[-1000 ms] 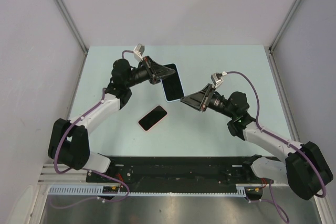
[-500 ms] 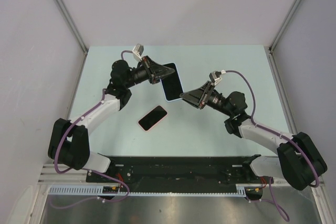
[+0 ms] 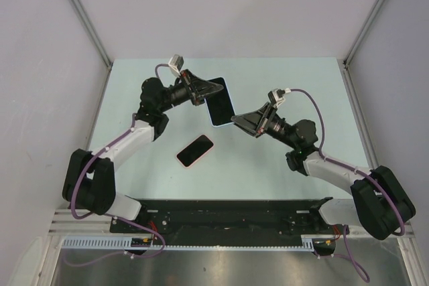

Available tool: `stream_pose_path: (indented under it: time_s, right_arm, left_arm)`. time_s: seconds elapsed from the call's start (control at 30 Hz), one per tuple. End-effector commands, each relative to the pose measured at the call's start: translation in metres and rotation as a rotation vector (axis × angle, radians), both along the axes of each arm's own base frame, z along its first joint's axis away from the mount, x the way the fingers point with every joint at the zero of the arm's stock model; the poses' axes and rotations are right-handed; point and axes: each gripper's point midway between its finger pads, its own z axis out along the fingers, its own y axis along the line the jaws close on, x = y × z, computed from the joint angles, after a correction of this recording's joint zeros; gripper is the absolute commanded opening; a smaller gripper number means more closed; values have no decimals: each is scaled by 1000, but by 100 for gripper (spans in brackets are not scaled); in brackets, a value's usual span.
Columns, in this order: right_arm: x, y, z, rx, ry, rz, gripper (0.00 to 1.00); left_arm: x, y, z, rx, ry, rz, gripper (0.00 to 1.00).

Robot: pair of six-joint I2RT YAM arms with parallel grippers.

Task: Take the phone out of the phone case
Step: Remove the phone case from the phone.

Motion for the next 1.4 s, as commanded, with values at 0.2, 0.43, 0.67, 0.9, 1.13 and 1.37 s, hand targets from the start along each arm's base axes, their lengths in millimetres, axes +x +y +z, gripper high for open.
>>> stream_pose_path:
  time_s: [0.2,0.43,0.67,0.9,1.13,1.37]
  right_arm:
    - [-39,-28,99,261,-364,-12,0]
    - [-42,-23,111,316,-414,43,0]
    - [-26,-15,107,329,-347,46,0]
    - [-16,-9,120,381,-317,43,0]
    - [-15,-3,139,441,-306,58,0]
    - [-12,1,142,467,-276,54,0]
  left_arm:
    - [-10,1,22,-139,-19,-66,0]
    - [-31,15,65,-349,-54,-119,0]
    - [-52,28,101,-403,-121,-106,0]
    - [-74,41,138,-469,-198,-100,0]
    - [-86,49,156,-513,-240,-102,0]
    - [-97,56,175,-536,-284,-98,0]
